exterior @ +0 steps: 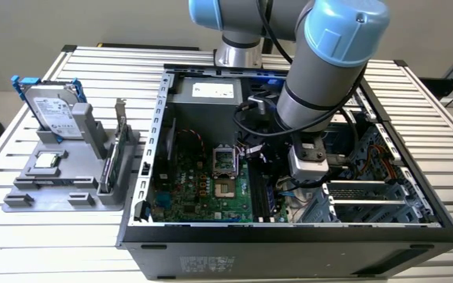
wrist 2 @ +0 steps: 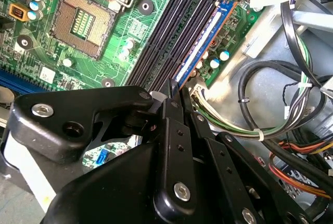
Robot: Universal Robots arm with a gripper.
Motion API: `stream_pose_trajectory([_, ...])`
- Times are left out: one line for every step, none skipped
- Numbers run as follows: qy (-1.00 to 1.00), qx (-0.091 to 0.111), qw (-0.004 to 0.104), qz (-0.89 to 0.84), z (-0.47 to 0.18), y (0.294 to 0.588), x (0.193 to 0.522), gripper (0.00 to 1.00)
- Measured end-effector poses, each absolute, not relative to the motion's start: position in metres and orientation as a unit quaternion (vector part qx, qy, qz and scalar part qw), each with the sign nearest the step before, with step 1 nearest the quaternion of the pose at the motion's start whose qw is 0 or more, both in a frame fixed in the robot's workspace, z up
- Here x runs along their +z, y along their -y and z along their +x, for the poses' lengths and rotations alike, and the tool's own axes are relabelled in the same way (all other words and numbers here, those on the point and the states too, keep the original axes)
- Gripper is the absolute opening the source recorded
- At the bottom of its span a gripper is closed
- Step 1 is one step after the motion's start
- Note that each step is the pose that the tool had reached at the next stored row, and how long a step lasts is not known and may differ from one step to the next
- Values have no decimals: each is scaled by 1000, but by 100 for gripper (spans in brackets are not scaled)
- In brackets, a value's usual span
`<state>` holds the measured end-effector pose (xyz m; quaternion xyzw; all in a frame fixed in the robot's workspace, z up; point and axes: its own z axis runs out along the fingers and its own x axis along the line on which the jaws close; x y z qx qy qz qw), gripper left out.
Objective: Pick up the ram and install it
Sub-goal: 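Insert the ram into the slot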
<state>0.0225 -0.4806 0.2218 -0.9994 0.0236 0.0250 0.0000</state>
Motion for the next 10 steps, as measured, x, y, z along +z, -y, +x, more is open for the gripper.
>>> stream_pose_trajectory([-24, 25, 0, -999, 22, 481, 222, 0])
stream_pose_trajectory([-24, 25, 0, -999, 22, 481, 222, 0])
stream_pose_trajectory([-24, 25, 0, -999, 22, 481, 222, 0])
stream_pose_trajectory([-24, 25, 0, -999, 22, 481, 222, 0])
stream_pose_trajectory([-24, 25, 0, -999, 22, 481, 222, 0])
stream_pose_trajectory([-24, 25, 0, -999, 22, 481, 222, 0])
stream_pose_trajectory([-24, 25, 0, -999, 22, 481, 222, 0])
stream_pose_trajectory([-24, 25, 0, -999, 22, 481, 222, 0])
stream_pose_trajectory([-24, 25, 0, -999, 22, 481, 222, 0])
stream_pose_trajectory([-24, 25, 0, -999, 22, 481, 222, 0])
